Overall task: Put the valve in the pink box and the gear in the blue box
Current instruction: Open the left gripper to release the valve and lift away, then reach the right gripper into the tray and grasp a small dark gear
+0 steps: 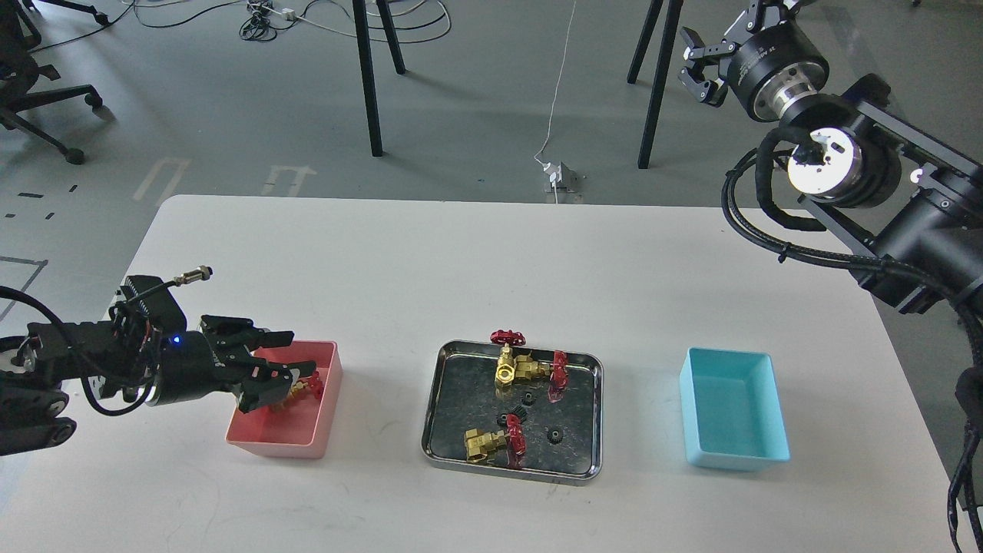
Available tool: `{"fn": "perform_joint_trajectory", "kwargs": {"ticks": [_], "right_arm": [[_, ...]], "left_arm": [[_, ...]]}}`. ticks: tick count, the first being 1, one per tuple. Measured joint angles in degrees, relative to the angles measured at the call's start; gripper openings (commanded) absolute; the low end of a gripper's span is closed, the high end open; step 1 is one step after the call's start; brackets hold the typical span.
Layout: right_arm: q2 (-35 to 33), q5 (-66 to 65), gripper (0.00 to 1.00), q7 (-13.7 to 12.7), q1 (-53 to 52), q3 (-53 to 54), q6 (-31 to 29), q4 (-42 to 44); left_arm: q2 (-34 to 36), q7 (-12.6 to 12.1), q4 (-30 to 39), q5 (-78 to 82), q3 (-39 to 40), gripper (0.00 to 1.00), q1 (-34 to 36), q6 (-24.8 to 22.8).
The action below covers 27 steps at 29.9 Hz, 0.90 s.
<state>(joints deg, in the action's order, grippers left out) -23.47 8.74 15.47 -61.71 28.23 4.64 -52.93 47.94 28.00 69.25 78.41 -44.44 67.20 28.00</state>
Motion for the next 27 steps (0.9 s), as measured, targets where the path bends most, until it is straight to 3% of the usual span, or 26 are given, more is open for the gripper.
{"fn": "perform_joint_trajectory", "kwargs": {"ticks": [5,11,15,20,23,27], "right_arm": [[-0.88,-20.21,1.00,-0.17,-2.26,-9.20,-2.84,-1.93],[-0.26,-48.13,1.00,-0.10,-12.42,-35.18,-4.16,-3.65],[-0.19,-61.68,1.00,0.09,-21.31,-49.65,-9.79,-11.06],[-0.73,-74.68,0.99,0.11,-30.59,-60.15,-23.83,-26.14],[0.13,-80.08,0.98,0.12,-33.03,-63.68,-29.77,-31.66],[4.07,-83.56,0.89,-0.03,-32.72,-67.25,-31.36,-32.72]], "left_arm": [[8.13,0.00,10.21,-5.22,13.73,0.82,0.02,-0.15],[12.10,-0.01,23.60,-31.32,30.08,0.82,-0.24,-5.96],[7.90,-0.01,28.73,-44.64,38.56,0.82,-1.40,-6.84],[-3.03,-0.01,29.59,-53.74,54.26,0.84,-7.54,-8.30],[-7.77,0.00,28.28,-59.31,64.31,0.86,-11.86,-15.06],[-10.05,0.00,24.12,-67.11,72.64,0.87,-14.44,-28.23]]}}
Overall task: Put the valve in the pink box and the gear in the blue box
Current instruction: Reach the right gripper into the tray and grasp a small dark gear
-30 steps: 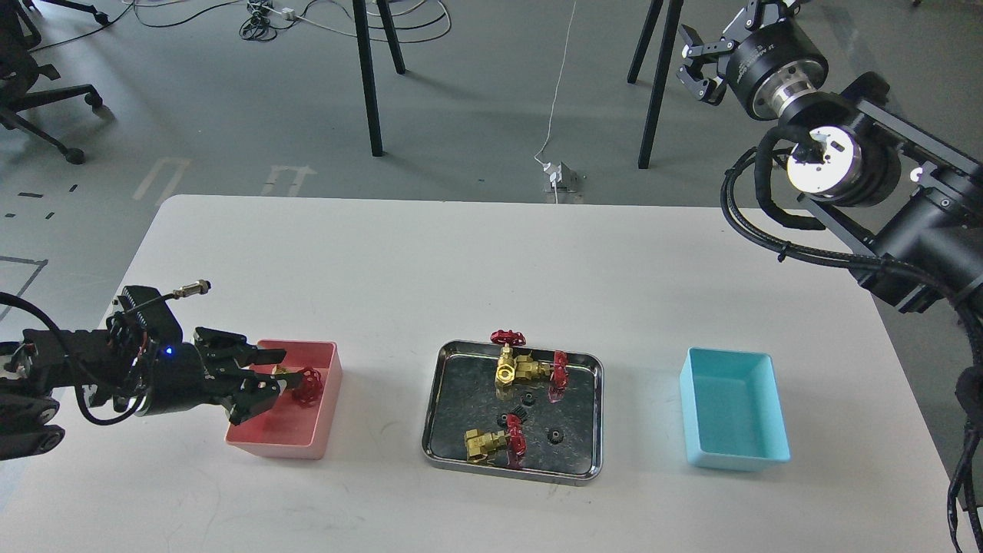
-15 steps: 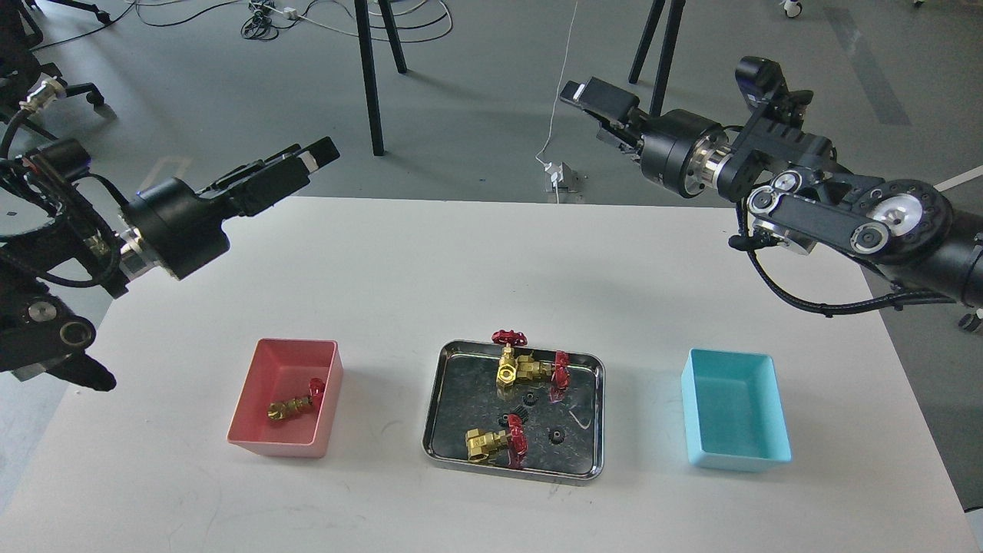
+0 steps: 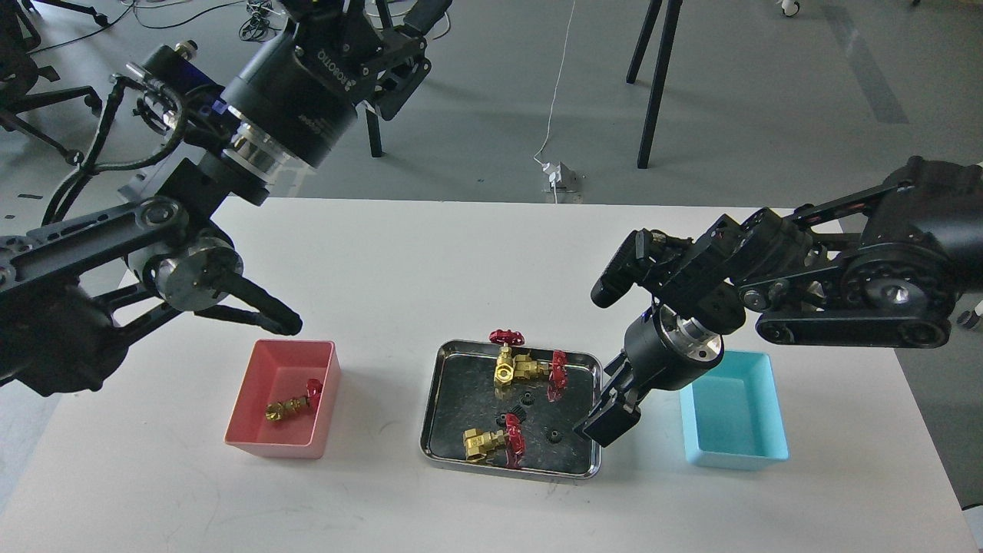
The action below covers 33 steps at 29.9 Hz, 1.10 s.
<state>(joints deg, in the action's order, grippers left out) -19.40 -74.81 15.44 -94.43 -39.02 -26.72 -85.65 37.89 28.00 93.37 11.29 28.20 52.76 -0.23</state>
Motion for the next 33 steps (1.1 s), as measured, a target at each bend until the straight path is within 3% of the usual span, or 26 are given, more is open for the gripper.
{"fn": "perform_joint_trajectory", "kwargs": {"ticks": [3,9,22,33], "right_arm": [[2.44,-0.67,0.77,-0.19,1.42,-1.01,0.47,1.77],[9.35,-1.75,0.59,-0.51,5.10,-1.57,3.27,8.91],[18.08,-4.64,0.55,-0.59,11.39,-1.69,4.52,20.00],[19.39,-4.71,0.50,-0.60,13.38,-2.09,4.51,23.10]], "left_arm": [[-0.18,0.00,-2.48,-1.84,1.08,0.88,-0.26,-4.39],[-0.36,0.00,-3.74,-2.14,1.20,0.89,-1.03,-5.28],[-2.35,0.00,-4.77,-1.79,1.16,0.91,-3.31,-5.31],[-4.96,0.00,-5.92,-0.58,1.16,0.92,-4.19,-5.31]]}}
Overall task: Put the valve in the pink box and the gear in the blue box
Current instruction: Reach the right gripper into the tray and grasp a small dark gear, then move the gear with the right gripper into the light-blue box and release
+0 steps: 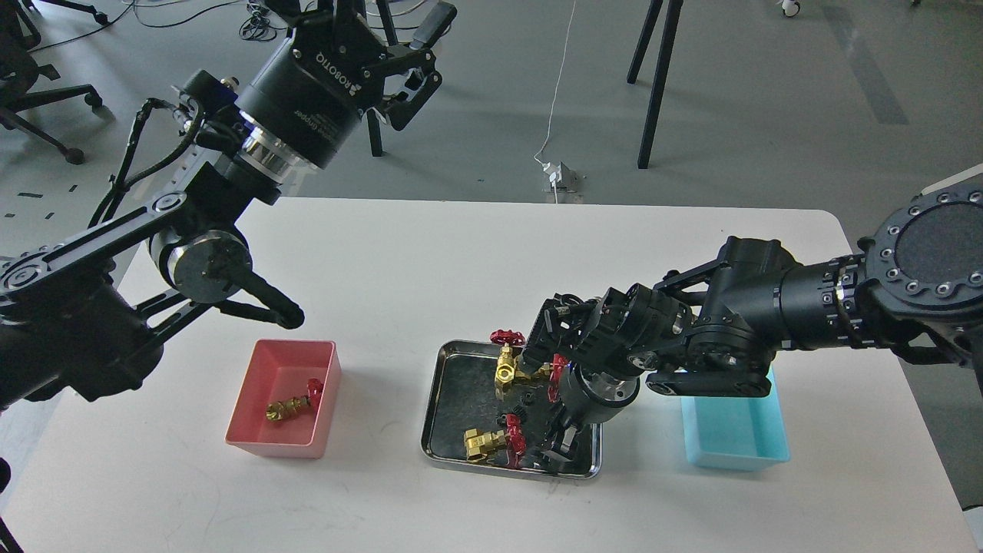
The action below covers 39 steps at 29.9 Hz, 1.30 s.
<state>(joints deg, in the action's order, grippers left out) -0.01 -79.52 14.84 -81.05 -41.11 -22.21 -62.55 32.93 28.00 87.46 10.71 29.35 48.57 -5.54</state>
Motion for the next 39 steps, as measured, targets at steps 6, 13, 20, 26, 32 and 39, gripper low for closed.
{"fn": "perform_joint_trajectory", "kwargs": {"ticks": [6,13,20,26,32,39], "right_arm": [[0.00,-0.02,0.42,-0.08,1.18,-1.05,0.03,0.37],[0.01,0.03,0.36,-0.13,2.17,-1.12,0.73,1.19],[0.01,0.07,0.36,-0.25,2.21,-1.08,1.32,1.31],[0.01,0.07,0.28,-0.23,2.67,-1.07,1.67,1.67],[0.01,0.11,0.12,-0.12,2.70,-1.03,1.72,1.64],[-0.80,1.16,0.05,0.23,1.12,0.83,1.81,1.08]], "left_arm": [[-0.17,0.00,-0.01,0.01,0.00,0.92,-0.41,0.00],[-0.59,0.00,-0.08,0.05,0.00,0.92,-1.36,0.00],[-1.40,0.00,-0.02,0.10,0.00,0.92,-1.62,0.00],[-1.46,0.00,-0.01,0.10,0.00,0.93,-1.96,0.00],[-1.55,0.00,-0.02,0.10,0.00,0.93,-1.99,0.00],[-1.71,0.00,-0.03,0.10,0.01,0.93,-2.38,0.00]]}}
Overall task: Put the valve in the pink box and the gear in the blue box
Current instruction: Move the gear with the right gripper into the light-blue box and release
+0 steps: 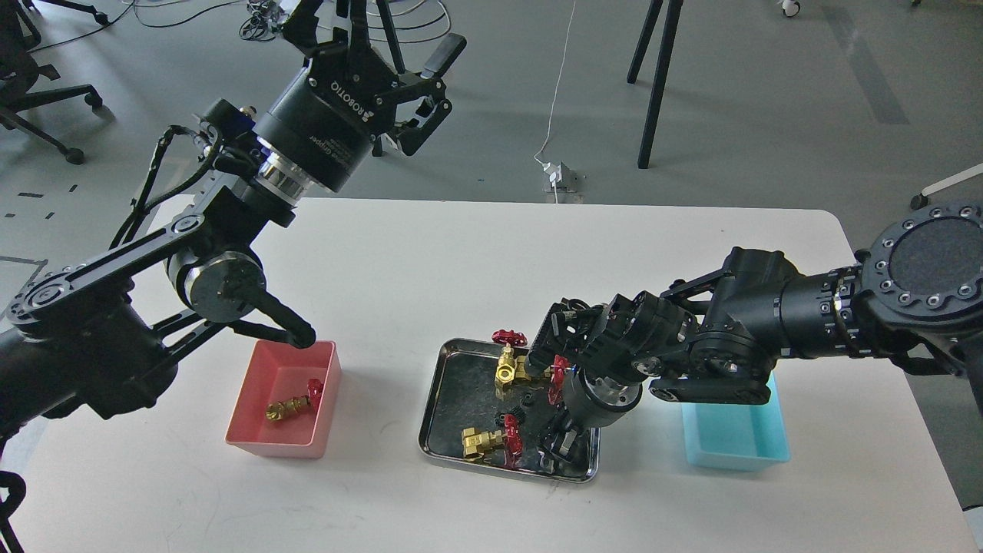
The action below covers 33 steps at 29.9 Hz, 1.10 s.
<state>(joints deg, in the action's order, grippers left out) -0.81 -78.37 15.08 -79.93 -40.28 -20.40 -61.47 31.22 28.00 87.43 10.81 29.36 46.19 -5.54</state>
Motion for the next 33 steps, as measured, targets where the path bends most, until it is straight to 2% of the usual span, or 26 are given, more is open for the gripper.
{"fn": "perform_joint_trajectory", "kwargs": {"ticks": [3,6,11,14,16,20,24,25,26,27,28,29,30,31,33], "right_arm": [[-3.96,1.00,0.04,0.09,-2.35,3.63,0.07,-1.09],[-11.46,4.37,0.04,0.13,-6.30,6.48,-0.11,-6.64],[-32.32,7.08,0.05,-0.20,-12.60,7.05,-0.56,-19.02],[-44.00,5.61,0.05,-0.30,-12.49,5.99,-1.39,-22.48],[-49.21,3.30,0.06,-0.29,-10.55,4.88,-1.82,-23.28],[-54.70,0.31,0.09,-0.26,-3.05,5.12,-1.55,-23.31],[-56.08,-0.02,0.14,-0.34,3.28,9.12,0.80,-22.87],[-56.09,-0.02,0.17,-0.39,4.84,10.45,1.49,-22.86],[-56.10,-0.02,0.26,-0.43,6.21,11.74,1.95,-22.81],[-56.11,-0.02,0.41,-0.45,7.33,12.92,2.22,-22.74],[-56.12,-0.01,0.60,-0.46,8.16,13.85,2.47,-22.59],[-56.15,0.16,0.99,-0.47,8.95,14.83,2.84,-22.36],[-56.20,0.43,0.97,-0.48,9.59,15.70,3.36,-22.16],[-56.22,0.65,1.00,-0.47,10.06,16.31,3.92,-22.06],[-56.24,0.92,1.00,-0.47,10.95,17.12,5.20,-21.95]], "left_arm": [[-0.12,0.00,0.00,0.00,0.00,0.93,-0.04,0.00],[-0.85,0.01,0.01,0.00,0.01,0.93,-0.05,0.00],[-2.20,0.02,-0.02,0.00,0.09,0.93,-0.06,0.00],[-3.48,0.01,0.00,0.05,0.09,0.93,-0.05,0.11],[-4.25,0.02,0.00,0.84,0.09,0.93,0.00,0.22],[-6.00,0.01,-0.05,3.06,0.05,0.93,0.02,0.95],[-6.46,0.01,-0.07,3.51,-0.08,0.93,-0.12,1.29],[-6.47,0.01,-0.07,3.54,-0.08,0.93,-0.27,1.31],[-6.47,0.01,-0.07,3.56,-0.09,0.93,-0.41,1.32],[-6.47,0.01,-0.07,3.57,-0.09,0.93,-0.52,1.32],[-6.48,0.01,-0.07,3.58,-0.09,0.93,-0.58,1.32],[-6.49,0.01,-0.07,3.59,-0.09,0.93,-0.62,1.32],[-6.51,0.01,-0.11,3.60,-0.09,0.93,-0.63,1.32],[-6.56,0.01,-0.24,3.60,-0.09,0.93,-0.64,1.32],[-6.80,0.00,-0.76,3.60,-0.11,0.93,-0.65,1.32]]}}
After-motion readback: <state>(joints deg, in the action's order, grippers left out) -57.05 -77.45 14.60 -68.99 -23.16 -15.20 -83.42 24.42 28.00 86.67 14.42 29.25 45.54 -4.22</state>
